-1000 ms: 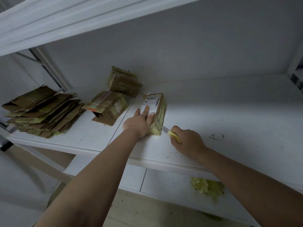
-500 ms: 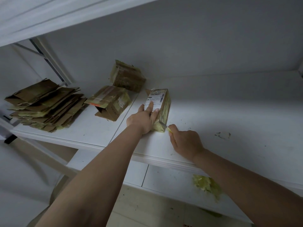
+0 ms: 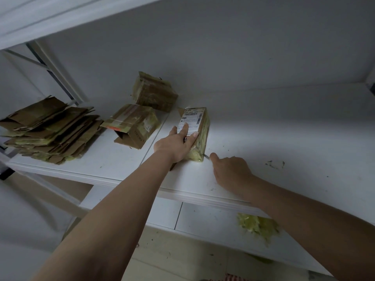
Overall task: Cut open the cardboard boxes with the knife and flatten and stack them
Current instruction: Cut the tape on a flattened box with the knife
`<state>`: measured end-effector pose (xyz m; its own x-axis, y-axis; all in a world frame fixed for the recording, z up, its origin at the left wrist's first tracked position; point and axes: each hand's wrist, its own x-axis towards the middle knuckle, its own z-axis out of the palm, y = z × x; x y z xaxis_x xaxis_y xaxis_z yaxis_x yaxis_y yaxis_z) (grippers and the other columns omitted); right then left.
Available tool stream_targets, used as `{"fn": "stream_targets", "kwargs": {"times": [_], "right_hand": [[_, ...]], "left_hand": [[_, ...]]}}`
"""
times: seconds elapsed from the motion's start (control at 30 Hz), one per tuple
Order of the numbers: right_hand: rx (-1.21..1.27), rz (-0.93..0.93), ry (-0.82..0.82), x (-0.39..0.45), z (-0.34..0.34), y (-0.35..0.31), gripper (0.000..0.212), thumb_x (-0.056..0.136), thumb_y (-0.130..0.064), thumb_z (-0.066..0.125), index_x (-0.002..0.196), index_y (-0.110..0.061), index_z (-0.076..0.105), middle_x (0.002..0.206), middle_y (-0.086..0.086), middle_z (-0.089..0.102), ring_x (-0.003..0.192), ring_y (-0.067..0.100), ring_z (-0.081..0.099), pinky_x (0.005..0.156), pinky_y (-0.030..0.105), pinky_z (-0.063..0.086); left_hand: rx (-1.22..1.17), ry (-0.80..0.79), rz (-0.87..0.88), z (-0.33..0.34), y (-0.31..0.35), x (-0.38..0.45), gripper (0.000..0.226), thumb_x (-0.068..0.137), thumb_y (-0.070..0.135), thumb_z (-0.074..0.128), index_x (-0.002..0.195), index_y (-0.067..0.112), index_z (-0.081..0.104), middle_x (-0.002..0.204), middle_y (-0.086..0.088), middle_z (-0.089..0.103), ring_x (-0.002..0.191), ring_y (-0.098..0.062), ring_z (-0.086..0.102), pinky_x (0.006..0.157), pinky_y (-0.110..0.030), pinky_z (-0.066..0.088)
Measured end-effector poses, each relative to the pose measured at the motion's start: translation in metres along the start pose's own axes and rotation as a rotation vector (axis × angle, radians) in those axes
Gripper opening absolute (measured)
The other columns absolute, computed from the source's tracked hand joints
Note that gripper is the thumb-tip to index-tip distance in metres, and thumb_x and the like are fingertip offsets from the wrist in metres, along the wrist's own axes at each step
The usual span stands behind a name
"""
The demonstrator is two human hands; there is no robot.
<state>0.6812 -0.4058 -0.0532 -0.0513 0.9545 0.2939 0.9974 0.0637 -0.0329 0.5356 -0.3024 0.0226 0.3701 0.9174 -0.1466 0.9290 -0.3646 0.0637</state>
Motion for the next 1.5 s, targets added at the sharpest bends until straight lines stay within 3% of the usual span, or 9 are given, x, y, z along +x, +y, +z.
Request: {"fn": "stream_targets", "kwargs": {"times": [0.1, 0.23, 0.53, 0.73, 0.87, 0.93, 1.0, 1.1, 1.5], "right_hand": [[0.137, -0.037, 0.137, -0.01, 0.005, 0.004, 0.015, 0.081, -0.021, 0.051, 0.093, -0.013, 0.045, 0.038, 0.0, 0.05, 0.024, 0.023, 0.039, 0.032, 0.022, 0.028], [0.178, -0.039, 0.152, -0.012, 0.0, 0.002, 0.016, 0.086, -0.026, 0.034, 0.094, -0.015, 0.042, 0.037, -0.002, 0.047, 0.023, 0.022, 0.038, 0.036, 0.018, 0.02], [0.135, -0.025, 0.168, -0.005, 0.0, -0.008, 0.014, 0.085, -0.023, 0.036, 0.091, -0.013, 0.044, 0.036, -0.003, 0.044, 0.022, 0.023, 0.036, 0.04, 0.016, 0.015], [0.092, -0.042, 0.123, -0.007, 0.0, -0.007, 0.016, 0.074, -0.013, 0.06, 0.088, -0.009, 0.055, 0.035, -0.002, 0.043, 0.021, 0.022, 0.035, 0.05, 0.012, -0.003], [0.039, 0.029, 0.022, -0.004, 0.003, -0.01, 0.045, 0.056, -0.005, 0.076, 0.099, -0.005, 0.062, 0.038, 0.0, 0.048, 0.024, 0.024, 0.038, 0.044, 0.013, 0.002], [-0.009, 0.018, -0.034, -0.004, -0.002, -0.011, 0.049, 0.073, -0.004, 0.061, 0.121, -0.006, 0.051, 0.057, 0.006, 0.062, 0.041, 0.029, 0.051, 0.041, 0.021, 0.017], [0.012, -0.004, -0.103, -0.003, -0.005, -0.01, 0.049, 0.084, -0.006, 0.045, 0.132, -0.01, 0.035, 0.08, 0.008, 0.067, 0.064, 0.032, 0.062, 0.051, 0.029, 0.03], [0.012, 0.014, -0.111, -0.002, -0.006, -0.011, 0.047, 0.086, -0.005, 0.041, 0.131, -0.012, 0.032, 0.089, 0.009, 0.069, 0.075, 0.033, 0.065, 0.057, 0.031, 0.034], [0.088, -0.034, -0.168, -0.007, -0.011, -0.001, 0.024, 0.092, -0.017, 0.04, 0.116, -0.01, 0.043, 0.092, 0.011, 0.067, 0.08, 0.033, 0.063, 0.06, 0.032, 0.037]], "left_hand": [[-0.009, 0.002, 0.002, 0.001, -0.001, 0.003, 0.066, 0.093, 0.068, 0.008, 0.152, 0.04, 0.0, 0.162, 0.0, 0.007, 0.144, -0.028, 0.027, 0.104, -0.048, 0.036], [-0.013, 0.007, 0.002, 0.002, -0.001, 0.003, 0.065, 0.094, 0.067, 0.01, 0.153, 0.04, 0.002, 0.162, 0.0, 0.008, 0.143, -0.029, 0.029, 0.104, -0.049, 0.036], [-0.014, 0.008, -0.002, 0.003, -0.001, 0.004, 0.066, 0.093, 0.068, 0.009, 0.152, 0.04, 0.001, 0.162, 0.0, 0.009, 0.142, -0.03, 0.029, 0.103, -0.049, 0.037], [-0.021, 0.011, 0.002, 0.001, 0.0, 0.002, 0.066, 0.093, 0.068, 0.009, 0.152, 0.04, 0.002, 0.162, 0.0, 0.008, 0.142, -0.029, 0.029, 0.103, -0.048, 0.037], [-0.027, 0.013, 0.006, 0.003, -0.002, 0.004, 0.067, 0.092, 0.07, 0.009, 0.152, 0.041, 0.003, 0.162, 0.0, 0.01, 0.142, -0.029, 0.029, 0.103, -0.048, 0.036], [-0.043, 0.009, 0.005, 0.001, -0.002, 0.006, 0.072, 0.089, 0.074, 0.009, 0.152, 0.041, 0.004, 0.162, -0.001, 0.011, 0.143, -0.029, 0.029, 0.105, -0.048, 0.035], [-0.047, -0.008, -0.006, -0.002, -0.002, 0.005, 0.08, 0.083, 0.081, 0.011, 0.152, 0.041, 0.004, 0.162, -0.001, 0.011, 0.144, -0.028, 0.027, 0.107, -0.047, 0.033], [-0.043, -0.037, -0.005, -0.006, 0.0, 0.002, 0.089, 0.078, 0.086, 0.019, 0.153, 0.04, 0.004, 0.162, -0.002, 0.009, 0.144, -0.028, 0.027, 0.108, -0.046, 0.033], [-0.056, -0.074, 0.009, -0.011, -0.003, 0.002, 0.089, 0.077, 0.084, 0.029, 0.152, 0.042, 0.005, 0.161, -0.005, 0.013, 0.145, -0.03, 0.023, 0.113, -0.05, 0.028]]}}
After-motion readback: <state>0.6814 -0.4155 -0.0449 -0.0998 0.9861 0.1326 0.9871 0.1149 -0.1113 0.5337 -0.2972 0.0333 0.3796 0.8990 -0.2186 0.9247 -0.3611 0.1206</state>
